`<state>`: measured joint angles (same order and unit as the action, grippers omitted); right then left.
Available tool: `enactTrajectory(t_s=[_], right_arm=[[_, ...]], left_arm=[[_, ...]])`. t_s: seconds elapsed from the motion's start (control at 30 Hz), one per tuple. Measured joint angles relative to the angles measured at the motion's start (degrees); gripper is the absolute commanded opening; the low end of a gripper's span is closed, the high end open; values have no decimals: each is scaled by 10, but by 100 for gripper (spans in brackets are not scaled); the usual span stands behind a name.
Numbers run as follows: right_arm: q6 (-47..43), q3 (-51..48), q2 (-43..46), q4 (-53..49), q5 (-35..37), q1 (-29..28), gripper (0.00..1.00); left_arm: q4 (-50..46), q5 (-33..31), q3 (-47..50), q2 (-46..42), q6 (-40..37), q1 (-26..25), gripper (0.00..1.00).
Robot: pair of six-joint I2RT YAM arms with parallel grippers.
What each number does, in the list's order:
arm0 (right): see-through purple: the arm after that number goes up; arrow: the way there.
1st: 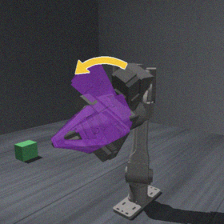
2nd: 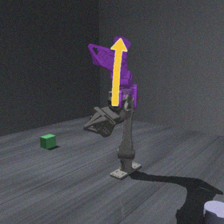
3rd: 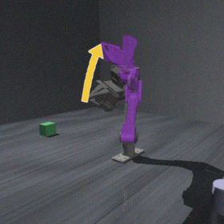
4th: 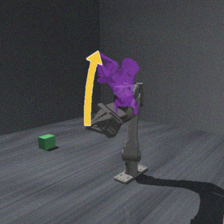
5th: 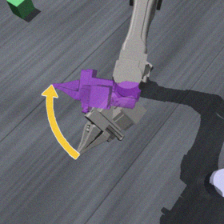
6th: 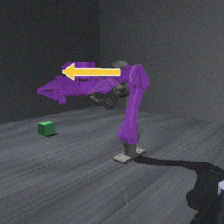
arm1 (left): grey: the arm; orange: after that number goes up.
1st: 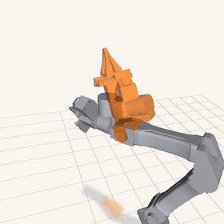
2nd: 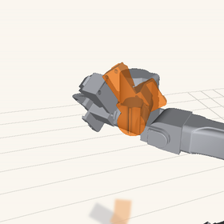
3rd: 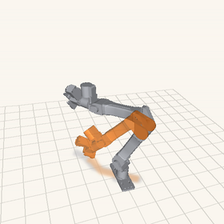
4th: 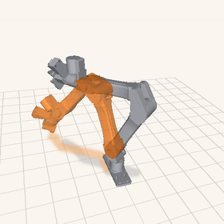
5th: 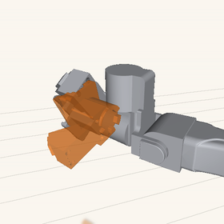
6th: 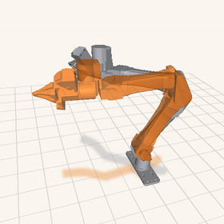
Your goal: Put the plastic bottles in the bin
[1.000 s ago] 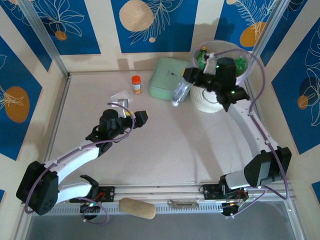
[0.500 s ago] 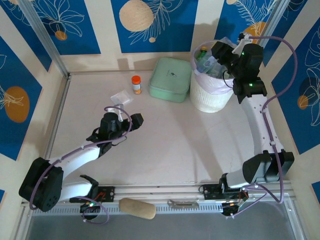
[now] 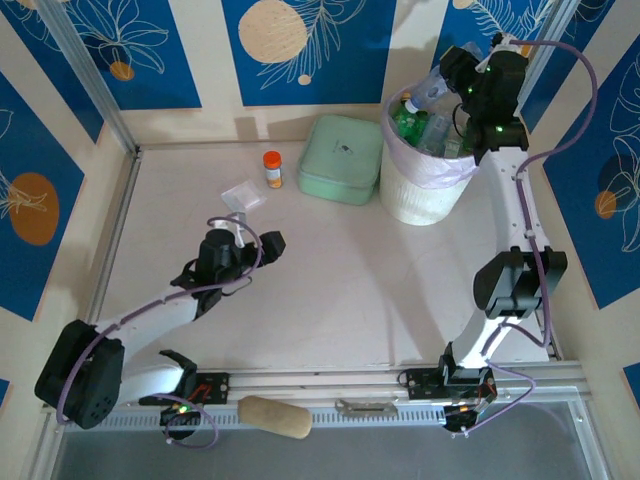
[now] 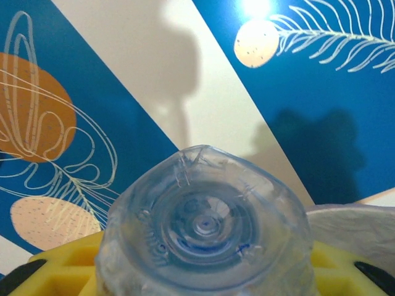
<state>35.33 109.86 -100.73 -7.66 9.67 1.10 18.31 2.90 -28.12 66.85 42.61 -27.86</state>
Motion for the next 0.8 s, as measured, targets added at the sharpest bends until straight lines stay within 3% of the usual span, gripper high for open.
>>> enactTrajectory(t_s=[0.3, 0.57, 0.8], right_arm=[[-2, 71, -73, -80, -20, 1, 51], [2, 167, -125, -172, -23, 5, 79], [-11, 175, -128, -216, 2, 5, 85]], left_arm=[[-12, 0, 6, -20, 0, 0, 100], [-21, 0, 7, -25, 0, 0, 100], [-27, -2, 7, -27, 0, 0, 100]])
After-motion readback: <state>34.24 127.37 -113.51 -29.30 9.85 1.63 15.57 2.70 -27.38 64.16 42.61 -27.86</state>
